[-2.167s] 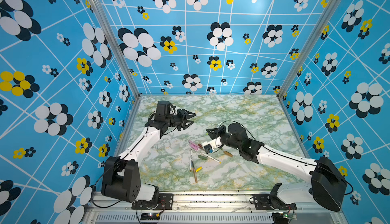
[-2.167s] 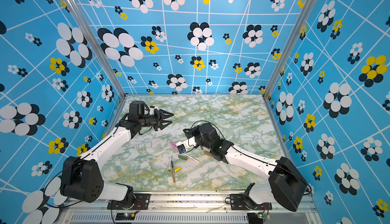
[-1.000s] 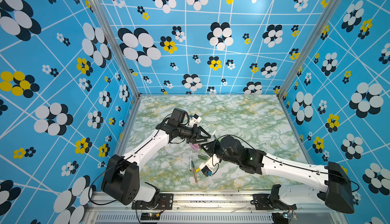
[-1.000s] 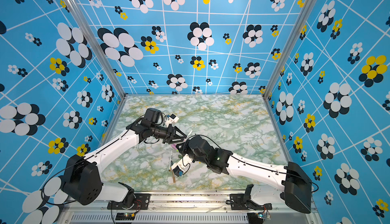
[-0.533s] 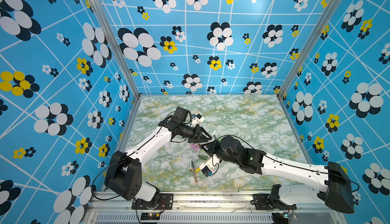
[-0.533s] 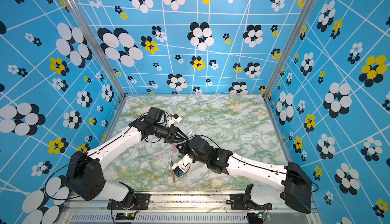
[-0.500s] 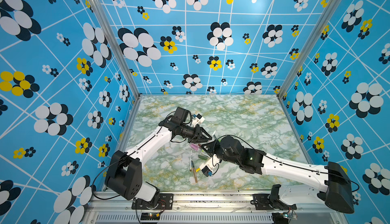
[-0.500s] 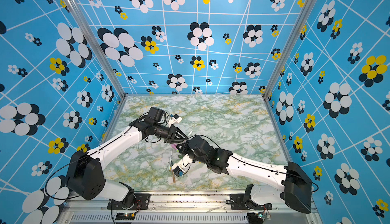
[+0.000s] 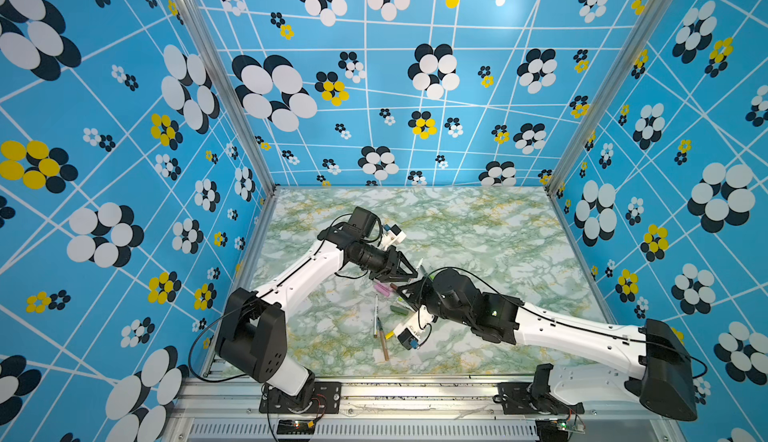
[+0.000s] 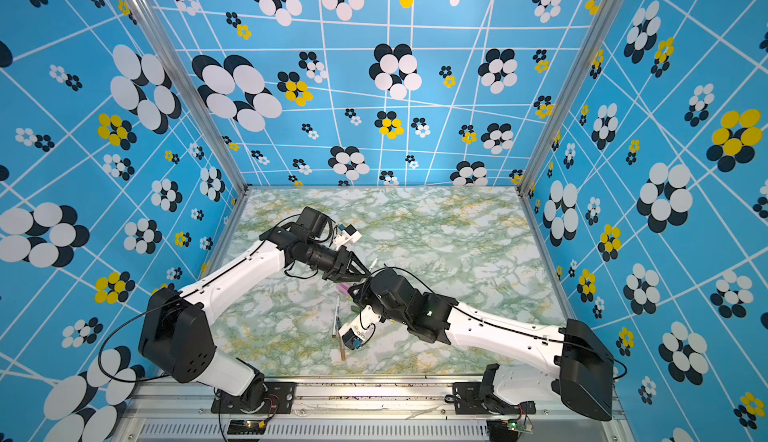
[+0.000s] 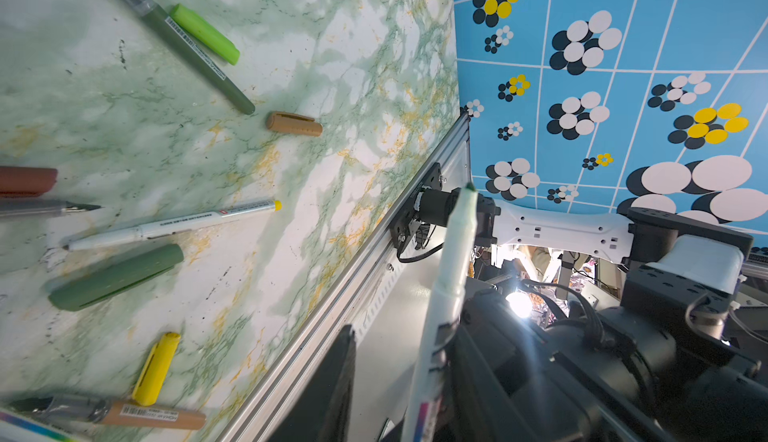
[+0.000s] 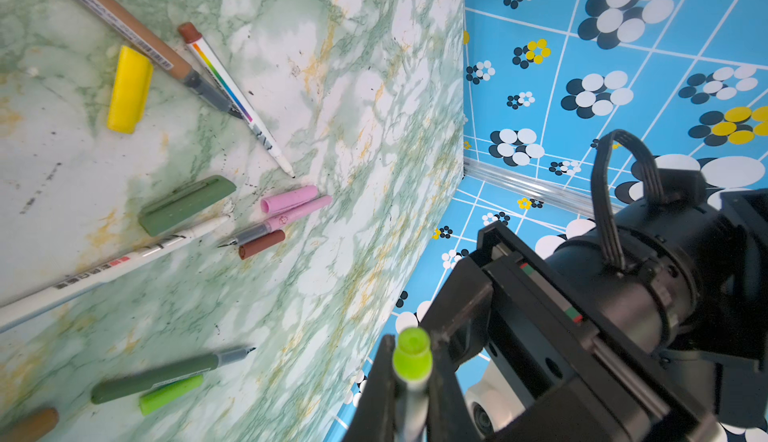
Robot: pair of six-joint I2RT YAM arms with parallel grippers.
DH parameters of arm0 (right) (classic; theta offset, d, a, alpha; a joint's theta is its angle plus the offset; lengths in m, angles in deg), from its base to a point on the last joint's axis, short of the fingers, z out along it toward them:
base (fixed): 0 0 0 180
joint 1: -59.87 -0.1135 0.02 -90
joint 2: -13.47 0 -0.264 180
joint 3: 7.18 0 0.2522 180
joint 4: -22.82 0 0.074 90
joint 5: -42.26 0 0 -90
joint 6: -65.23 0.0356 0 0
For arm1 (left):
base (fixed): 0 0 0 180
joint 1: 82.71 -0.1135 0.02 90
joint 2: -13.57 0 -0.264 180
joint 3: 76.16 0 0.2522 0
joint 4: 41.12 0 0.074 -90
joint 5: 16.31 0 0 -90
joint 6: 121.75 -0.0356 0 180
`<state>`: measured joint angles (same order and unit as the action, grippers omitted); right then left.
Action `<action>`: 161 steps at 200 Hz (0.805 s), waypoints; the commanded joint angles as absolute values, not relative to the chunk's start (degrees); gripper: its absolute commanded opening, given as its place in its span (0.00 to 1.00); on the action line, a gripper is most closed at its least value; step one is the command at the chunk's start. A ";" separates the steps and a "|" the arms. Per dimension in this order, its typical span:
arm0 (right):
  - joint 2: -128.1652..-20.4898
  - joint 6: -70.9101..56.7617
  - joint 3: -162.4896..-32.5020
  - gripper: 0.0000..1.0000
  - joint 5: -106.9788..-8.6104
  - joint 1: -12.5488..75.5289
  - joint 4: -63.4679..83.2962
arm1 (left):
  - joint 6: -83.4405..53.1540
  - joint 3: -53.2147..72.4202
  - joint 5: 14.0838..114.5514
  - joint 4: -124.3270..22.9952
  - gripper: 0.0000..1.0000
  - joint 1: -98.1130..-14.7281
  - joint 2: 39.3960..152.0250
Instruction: Insert the pens into the pen caps
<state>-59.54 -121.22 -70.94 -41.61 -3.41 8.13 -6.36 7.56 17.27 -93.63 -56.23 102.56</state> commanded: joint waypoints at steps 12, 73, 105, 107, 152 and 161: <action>-59.65 -120.99 -73.03 0.00 -40.19 -4.02 9.33 | -8.28 8.81 22.27 -97.17 0.49 -57.59 102.23; -59.90 -120.95 -73.72 0.00 -39.87 -4.02 9.15 | -8.13 9.46 25.58 -98.22 0.59 -59.33 99.87; -60.46 -121.14 -74.45 0.00 -39.83 -3.98 9.46 | -7.74 9.68 23.59 -98.54 0.59 -58.14 101.45; -60.51 -121.18 -74.44 0.00 -39.85 -4.01 9.49 | -7.71 9.74 23.61 -98.61 0.59 -58.05 101.52; -61.13 -121.23 -74.64 0.00 -39.94 -4.02 9.89 | -5.25 9.45 21.86 -96.56 0.58 -56.55 102.67; -61.20 -121.27 -74.64 0.00 -39.93 -4.03 10.05 | -5.68 9.67 22.07 -97.47 0.57 -56.12 103.02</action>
<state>-60.68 -121.41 -72.67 -40.69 -3.50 8.53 -6.25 8.60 22.69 -96.67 -57.17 101.42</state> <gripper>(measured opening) 0.124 0.576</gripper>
